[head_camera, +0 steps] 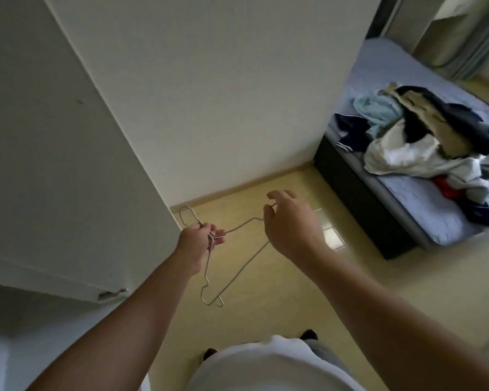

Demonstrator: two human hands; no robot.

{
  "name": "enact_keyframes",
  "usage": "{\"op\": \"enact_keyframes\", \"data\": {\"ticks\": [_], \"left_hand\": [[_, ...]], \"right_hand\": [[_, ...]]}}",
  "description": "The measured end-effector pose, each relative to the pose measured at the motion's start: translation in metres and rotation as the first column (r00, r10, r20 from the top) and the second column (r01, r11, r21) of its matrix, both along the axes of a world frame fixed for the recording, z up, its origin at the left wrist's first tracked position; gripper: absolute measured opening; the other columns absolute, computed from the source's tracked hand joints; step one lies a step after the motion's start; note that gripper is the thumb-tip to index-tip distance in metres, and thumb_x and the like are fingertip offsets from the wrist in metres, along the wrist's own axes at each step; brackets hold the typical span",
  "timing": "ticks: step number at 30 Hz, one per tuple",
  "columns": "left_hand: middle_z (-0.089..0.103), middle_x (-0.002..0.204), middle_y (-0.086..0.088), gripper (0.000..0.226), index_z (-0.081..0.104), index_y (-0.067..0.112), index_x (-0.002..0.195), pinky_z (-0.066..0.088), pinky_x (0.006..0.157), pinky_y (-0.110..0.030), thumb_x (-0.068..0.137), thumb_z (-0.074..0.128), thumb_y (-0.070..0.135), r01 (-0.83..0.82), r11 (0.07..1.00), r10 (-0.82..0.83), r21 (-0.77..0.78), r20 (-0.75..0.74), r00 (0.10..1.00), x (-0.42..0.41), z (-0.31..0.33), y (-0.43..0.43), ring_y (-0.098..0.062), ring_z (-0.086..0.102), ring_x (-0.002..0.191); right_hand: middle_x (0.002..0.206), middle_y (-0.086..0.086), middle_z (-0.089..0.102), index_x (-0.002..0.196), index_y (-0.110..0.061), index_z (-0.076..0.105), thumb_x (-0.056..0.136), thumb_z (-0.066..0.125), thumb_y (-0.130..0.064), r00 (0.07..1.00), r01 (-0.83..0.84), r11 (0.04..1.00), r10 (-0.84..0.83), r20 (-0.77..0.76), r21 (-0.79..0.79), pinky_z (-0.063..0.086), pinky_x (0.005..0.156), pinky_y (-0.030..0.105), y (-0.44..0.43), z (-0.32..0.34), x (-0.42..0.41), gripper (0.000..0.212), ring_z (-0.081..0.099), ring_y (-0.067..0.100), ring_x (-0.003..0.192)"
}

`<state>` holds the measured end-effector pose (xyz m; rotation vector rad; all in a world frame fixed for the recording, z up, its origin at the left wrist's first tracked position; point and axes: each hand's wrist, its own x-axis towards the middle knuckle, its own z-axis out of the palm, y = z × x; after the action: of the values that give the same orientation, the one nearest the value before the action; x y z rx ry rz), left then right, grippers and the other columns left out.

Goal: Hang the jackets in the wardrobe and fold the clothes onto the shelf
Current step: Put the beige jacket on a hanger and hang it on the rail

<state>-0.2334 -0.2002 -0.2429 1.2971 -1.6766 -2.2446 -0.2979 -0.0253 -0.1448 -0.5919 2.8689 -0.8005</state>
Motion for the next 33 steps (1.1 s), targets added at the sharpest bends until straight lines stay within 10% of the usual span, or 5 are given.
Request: {"op": "enact_keyframes", "data": {"ticks": [6, 12, 18, 33], "left_hand": [[0.066, 0.105, -0.026, 0.029, 0.053, 0.006, 0.086, 0.052, 0.062, -0.024, 0.108, 0.036, 0.011, 0.189, 0.976, -0.190, -0.108, -0.002, 0.982, -0.083, 0.019, 0.109, -0.027, 0.064, 0.072], [0.075, 0.092, -0.015, 0.027, 0.061, 0.009, 0.087, 0.054, 0.077, -0.034, 0.106, 0.043, 0.016, 0.373, 0.877, -0.406, -0.303, -0.050, 0.913, -0.170, 0.032, 0.225, -0.023, 0.070, 0.072], [0.076, 0.088, 0.012, 0.018, 0.070, 0.026, 0.096, 0.057, 0.079, -0.027, 0.102, 0.053, 0.027, 0.582, 0.654, -0.679, -0.482, -0.037, 0.733, -0.240, 0.047, 0.316, -0.007, 0.072, 0.082], [0.069, 0.089, 0.022, 0.014, 0.075, 0.032, 0.103, 0.051, 0.069, -0.016, 0.093, 0.068, 0.024, 0.616, 0.148, -0.858, -0.774, 0.209, 0.468, -0.536, 0.013, 0.425, 0.003, 0.065, 0.083]], "right_hand": [[0.137, 0.010, 0.052, 0.117, -0.017, 0.066, 0.092, 0.053, -0.025, 0.988, 0.094, 0.929, -0.044, -0.145, 0.357, 0.027, 0.116, 0.051, 0.119, 0.008, -0.048, 0.029, 0.033, 0.032, 0.139], [0.108, 0.001, 0.063, 0.103, -0.024, 0.067, 0.092, 0.051, -0.022, 0.998, 0.067, 0.892, -0.070, -0.009, 0.447, 0.018, 0.118, 0.058, 0.225, -0.002, -0.102, 0.020, 0.053, 0.024, 0.116], [0.075, -0.004, 0.058, 0.092, -0.022, 0.062, 0.100, 0.048, -0.023, 0.972, 0.147, 0.949, -0.191, 0.139, 0.280, 0.055, 0.063, 0.034, 0.294, -0.022, -0.154, 0.016, 0.056, 0.014, 0.064], [0.079, 0.002, 0.052, 0.086, -0.021, 0.046, 0.089, 0.042, -0.002, 0.822, 0.502, 0.856, -0.517, 0.238, 0.125, 0.035, 0.055, 0.032, 0.470, -0.042, -0.385, 0.020, 0.050, 0.026, 0.075]]}}
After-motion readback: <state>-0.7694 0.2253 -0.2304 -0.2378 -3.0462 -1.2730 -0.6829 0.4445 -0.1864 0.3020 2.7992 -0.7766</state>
